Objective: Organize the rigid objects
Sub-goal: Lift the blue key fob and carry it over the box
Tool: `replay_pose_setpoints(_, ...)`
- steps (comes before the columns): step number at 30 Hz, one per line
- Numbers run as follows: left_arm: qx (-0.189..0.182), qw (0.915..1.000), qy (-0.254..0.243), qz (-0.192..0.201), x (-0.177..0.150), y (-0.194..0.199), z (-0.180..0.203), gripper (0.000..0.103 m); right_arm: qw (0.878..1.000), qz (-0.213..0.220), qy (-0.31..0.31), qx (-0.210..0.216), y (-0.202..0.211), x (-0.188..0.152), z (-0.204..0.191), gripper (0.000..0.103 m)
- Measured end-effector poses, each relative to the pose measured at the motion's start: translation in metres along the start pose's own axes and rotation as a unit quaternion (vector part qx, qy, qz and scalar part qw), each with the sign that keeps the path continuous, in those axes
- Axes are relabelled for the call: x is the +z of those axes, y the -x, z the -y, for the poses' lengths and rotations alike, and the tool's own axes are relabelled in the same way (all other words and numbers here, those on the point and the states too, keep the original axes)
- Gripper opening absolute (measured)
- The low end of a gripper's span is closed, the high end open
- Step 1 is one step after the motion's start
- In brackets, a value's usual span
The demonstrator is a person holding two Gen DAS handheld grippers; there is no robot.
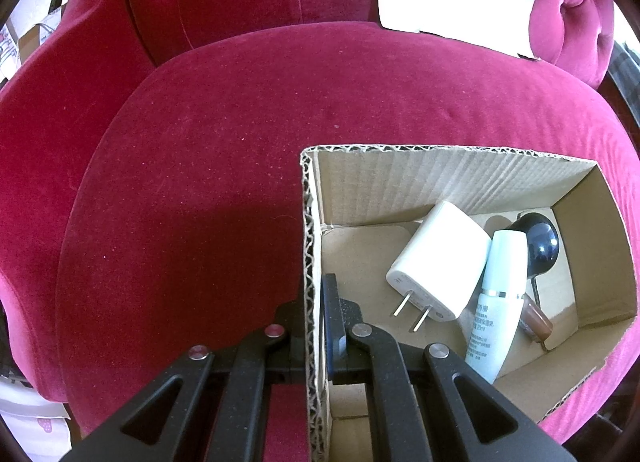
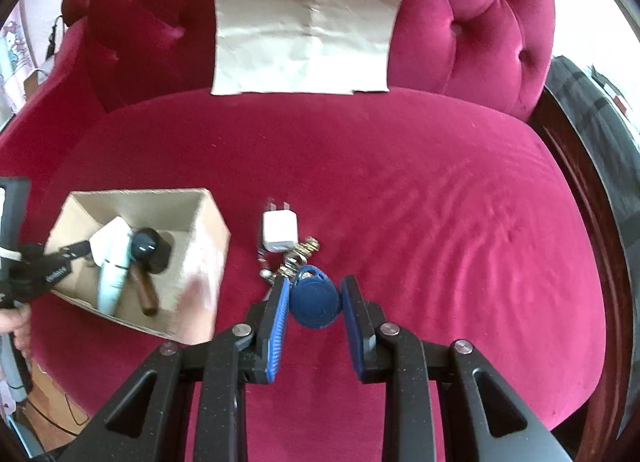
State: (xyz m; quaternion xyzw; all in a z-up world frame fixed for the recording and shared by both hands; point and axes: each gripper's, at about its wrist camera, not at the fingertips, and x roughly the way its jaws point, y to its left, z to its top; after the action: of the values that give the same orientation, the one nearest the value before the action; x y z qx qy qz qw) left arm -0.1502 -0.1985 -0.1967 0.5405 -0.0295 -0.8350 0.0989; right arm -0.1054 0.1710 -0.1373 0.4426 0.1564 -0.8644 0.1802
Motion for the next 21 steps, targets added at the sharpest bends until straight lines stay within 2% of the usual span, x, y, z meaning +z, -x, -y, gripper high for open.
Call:
replay_pose_setpoints(9,-0.004,1.0000,0.002,-0.001,0.015,-0.009,-0.013,0.003,0.999,0.020,0.023,0.035,0.003,0.016,-0.039,0.028)
replay_pose_setpoints(21,-0.013,0.9999,0.002,-0.002,0.038,-0.023,-0.031,0.003,0.997,0.012,0.045,0.068,-0.008,0.021,-0.090,0.028)
